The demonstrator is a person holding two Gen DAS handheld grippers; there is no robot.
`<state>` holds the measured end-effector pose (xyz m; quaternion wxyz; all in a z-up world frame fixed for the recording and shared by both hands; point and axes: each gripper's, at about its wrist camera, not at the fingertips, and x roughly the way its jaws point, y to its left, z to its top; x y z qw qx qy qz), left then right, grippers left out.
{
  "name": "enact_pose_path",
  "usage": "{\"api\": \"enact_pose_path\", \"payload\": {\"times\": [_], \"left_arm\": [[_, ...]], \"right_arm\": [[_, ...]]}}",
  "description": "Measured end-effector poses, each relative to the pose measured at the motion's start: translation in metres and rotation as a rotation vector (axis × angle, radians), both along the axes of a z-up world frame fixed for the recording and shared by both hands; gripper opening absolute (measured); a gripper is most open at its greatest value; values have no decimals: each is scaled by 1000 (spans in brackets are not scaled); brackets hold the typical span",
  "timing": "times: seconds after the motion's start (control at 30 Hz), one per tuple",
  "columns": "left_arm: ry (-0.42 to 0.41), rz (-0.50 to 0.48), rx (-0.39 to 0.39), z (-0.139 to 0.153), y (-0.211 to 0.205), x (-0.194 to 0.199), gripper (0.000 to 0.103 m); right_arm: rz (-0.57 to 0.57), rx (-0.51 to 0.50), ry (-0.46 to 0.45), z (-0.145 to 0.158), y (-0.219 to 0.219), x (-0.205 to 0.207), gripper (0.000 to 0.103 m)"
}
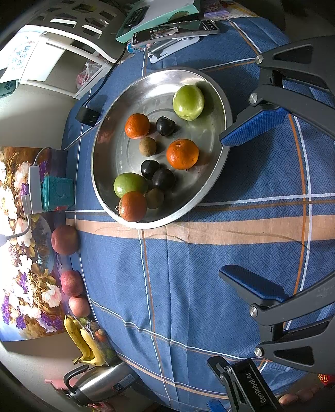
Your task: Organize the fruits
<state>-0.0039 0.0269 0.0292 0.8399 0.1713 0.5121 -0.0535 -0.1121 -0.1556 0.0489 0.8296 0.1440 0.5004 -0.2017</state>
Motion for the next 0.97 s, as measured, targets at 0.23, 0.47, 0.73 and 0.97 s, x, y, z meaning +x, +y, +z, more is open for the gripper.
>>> {"api": "enact_pose_path", "payload": {"times": [0.23,0.47,0.73,0.97], "left_arm": [[1,-1,3,-2,0,0,103],[1,1,3,-2,0,0,103],[-9,0,3,-1,0,-1,103],[-24,-13,10,1,-1,-2,103]], "right_arm": [[0,0,0,0,0,0,94],[2,0,0,0,-1,0,94],[1,0,-1,0,-1,-1,94],[2,1,-1,0,-2,-1,94]]}}
